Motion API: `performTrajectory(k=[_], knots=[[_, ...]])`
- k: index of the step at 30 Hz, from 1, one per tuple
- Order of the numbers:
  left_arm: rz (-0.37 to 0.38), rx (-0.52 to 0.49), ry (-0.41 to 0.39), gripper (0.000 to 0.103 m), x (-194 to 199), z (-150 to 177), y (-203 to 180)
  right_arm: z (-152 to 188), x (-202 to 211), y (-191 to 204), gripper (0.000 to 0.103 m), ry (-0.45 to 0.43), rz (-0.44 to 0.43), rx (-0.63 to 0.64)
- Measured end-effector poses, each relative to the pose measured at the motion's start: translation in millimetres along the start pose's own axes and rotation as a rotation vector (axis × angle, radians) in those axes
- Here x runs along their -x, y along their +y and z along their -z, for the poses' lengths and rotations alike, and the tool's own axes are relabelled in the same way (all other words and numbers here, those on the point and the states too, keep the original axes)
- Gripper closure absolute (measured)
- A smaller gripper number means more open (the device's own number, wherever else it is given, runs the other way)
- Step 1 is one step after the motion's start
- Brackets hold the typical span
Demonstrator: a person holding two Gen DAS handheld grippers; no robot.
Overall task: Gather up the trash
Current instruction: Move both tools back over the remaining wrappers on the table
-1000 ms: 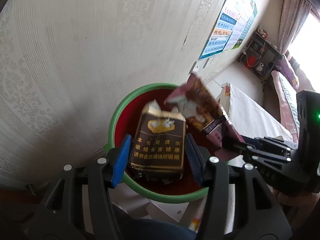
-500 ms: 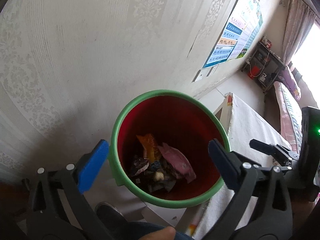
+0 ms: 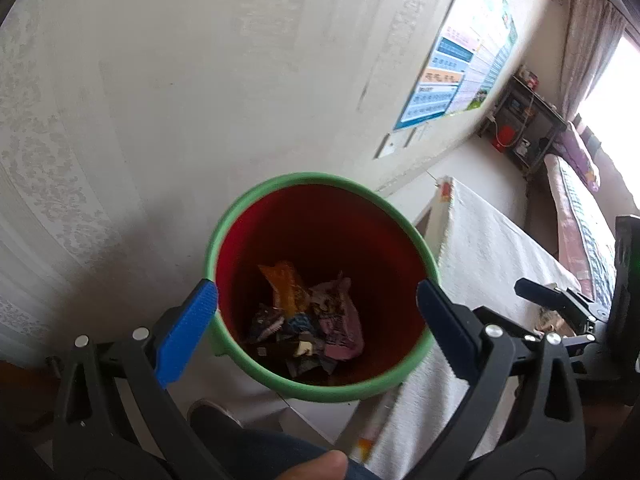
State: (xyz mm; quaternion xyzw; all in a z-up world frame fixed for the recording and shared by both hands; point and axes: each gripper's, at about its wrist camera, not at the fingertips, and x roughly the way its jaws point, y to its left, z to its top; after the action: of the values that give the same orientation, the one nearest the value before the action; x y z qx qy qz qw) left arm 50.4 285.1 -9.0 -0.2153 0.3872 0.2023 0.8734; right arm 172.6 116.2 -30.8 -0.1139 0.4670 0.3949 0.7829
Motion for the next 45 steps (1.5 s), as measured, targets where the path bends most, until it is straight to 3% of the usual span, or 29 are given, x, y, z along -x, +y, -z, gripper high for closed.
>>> performTrajectory(k=[21, 45], knots=[[0.099, -0.174, 0.05, 0.005, 0, 37, -119, 75, 91, -109, 0.007, -0.053, 0.122, -0.181], [0.265, -0.342, 0.158, 0.005, -19, 89, -248, 176, 154, -221, 0.007, -0.03, 0.278, -0.377]])
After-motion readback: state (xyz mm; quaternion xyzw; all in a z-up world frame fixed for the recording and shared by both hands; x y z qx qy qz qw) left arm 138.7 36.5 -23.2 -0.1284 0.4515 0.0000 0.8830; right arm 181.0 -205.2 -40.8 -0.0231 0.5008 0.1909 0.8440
